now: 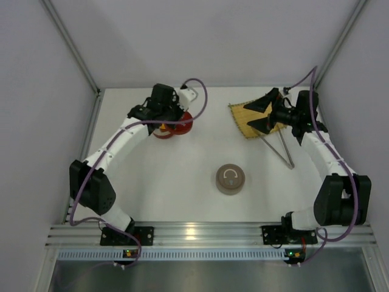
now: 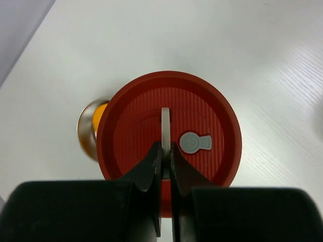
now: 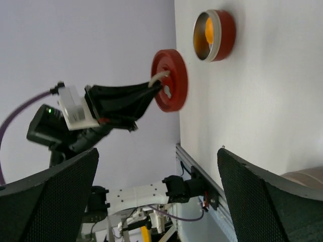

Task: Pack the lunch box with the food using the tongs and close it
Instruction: Close the box lid on the packing box.

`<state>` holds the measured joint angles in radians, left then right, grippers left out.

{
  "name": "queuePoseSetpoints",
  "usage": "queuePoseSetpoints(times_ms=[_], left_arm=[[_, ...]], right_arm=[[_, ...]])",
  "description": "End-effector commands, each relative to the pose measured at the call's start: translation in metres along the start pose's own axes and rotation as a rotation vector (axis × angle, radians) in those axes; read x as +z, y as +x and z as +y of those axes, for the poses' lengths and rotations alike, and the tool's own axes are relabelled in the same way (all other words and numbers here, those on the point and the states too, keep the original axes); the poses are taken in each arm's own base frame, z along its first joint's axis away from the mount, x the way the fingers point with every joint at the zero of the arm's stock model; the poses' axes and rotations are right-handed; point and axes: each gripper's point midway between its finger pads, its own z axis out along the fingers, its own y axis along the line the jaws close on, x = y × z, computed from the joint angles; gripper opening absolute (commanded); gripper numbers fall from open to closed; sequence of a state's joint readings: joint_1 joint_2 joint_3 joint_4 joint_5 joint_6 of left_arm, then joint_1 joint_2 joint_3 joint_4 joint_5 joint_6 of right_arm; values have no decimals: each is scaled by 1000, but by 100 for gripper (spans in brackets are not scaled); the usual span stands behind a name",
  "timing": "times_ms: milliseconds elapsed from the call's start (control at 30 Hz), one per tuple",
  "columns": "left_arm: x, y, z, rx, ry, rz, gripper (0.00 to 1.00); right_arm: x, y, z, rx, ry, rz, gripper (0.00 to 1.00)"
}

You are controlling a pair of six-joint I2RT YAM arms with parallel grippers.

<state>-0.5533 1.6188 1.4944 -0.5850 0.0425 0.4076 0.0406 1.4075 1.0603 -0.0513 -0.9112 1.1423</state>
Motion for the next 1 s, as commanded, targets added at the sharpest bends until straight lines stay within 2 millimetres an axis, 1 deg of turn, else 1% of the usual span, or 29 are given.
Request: queuePoseSetpoints(times_ms=[0, 33, 67, 100, 133, 167, 200, 233, 267, 300, 333, 367, 400, 433, 467, 500, 567, 633, 767, 800, 867, 900, 967], left_arm=[[-36, -15, 58, -266, -74, -146, 0], [-38, -10, 71, -309, -98, -157, 0], [-36, 2, 81, -371, -118, -152, 0], [-40, 15, 102, -425, -154, -158, 0], [-39, 17, 114, -449, -174, -191, 0], [-34, 31, 119, -498, -178, -184, 0], [-35, 42, 133, -529, -203, -189, 0], [-30, 48, 135, -548, -191, -186, 0], [-27, 49, 141, -569, -201, -204, 0], [-22, 57, 142, -587, -203, -196, 0], [-18, 60, 143, -595, -204, -203, 0], [-17, 55, 147, -602, -218, -243, 0], [-9, 66, 142, -612, -218, -234, 0], [-8, 68, 146, -648, -250, -249, 0], [-8, 62, 155, -643, -286, -302, 0], [0, 76, 150, -657, -292, -281, 0], [4, 72, 155, -654, -309, -337, 0], [16, 83, 151, -684, -301, -322, 0], [30, 88, 154, -718, -312, -356, 0], [36, 90, 154, -722, -311, -352, 0], [39, 86, 160, -723, -322, -359, 0], [45, 88, 158, -724, -315, -350, 0], [49, 87, 159, -713, -318, -340, 0]], right_arm=[[-23, -16, -6, -68, 10, 4, 99], [-30, -23, -10, -70, 13, -13, 99], [-33, -25, -14, -61, 18, -18, 99], [-36, -28, -15, -56, 18, -27, 99], [-42, -30, -13, -63, 12, -41, 99], [-44, -30, -12, -74, 7, -47, 99], [-46, -30, -10, -86, 5, -53, 99], [-48, -31, -7, -104, 9, -66, 99], [-50, -31, -5, -125, 10, -69, 99], [-51, -31, -5, -127, 16, -72, 99], [-51, -31, -5, -140, 20, -77, 99], [-52, -31, -2, -151, 18, -80, 99], [-53, -32, -2, -155, 21, -84, 99], [-55, -33, 0, -169, 20, -98, 99], [-55, -33, 1, -182, 19, -103, 99], [-56, -34, 2, -191, 20, -109, 99], [-58, -35, 4, -211, 25, -121, 99], [-58, -36, 1, -206, 30, -121, 99], [-56, -38, -2, -187, 35, -121, 99], [-56, -38, -3, -188, 36, -120, 99], [-55, -39, -5, -184, 40, -119, 99], [-55, -39, -5, -183, 41, -118, 99], [-54, -39, -8, -175, 46, -118, 99]])
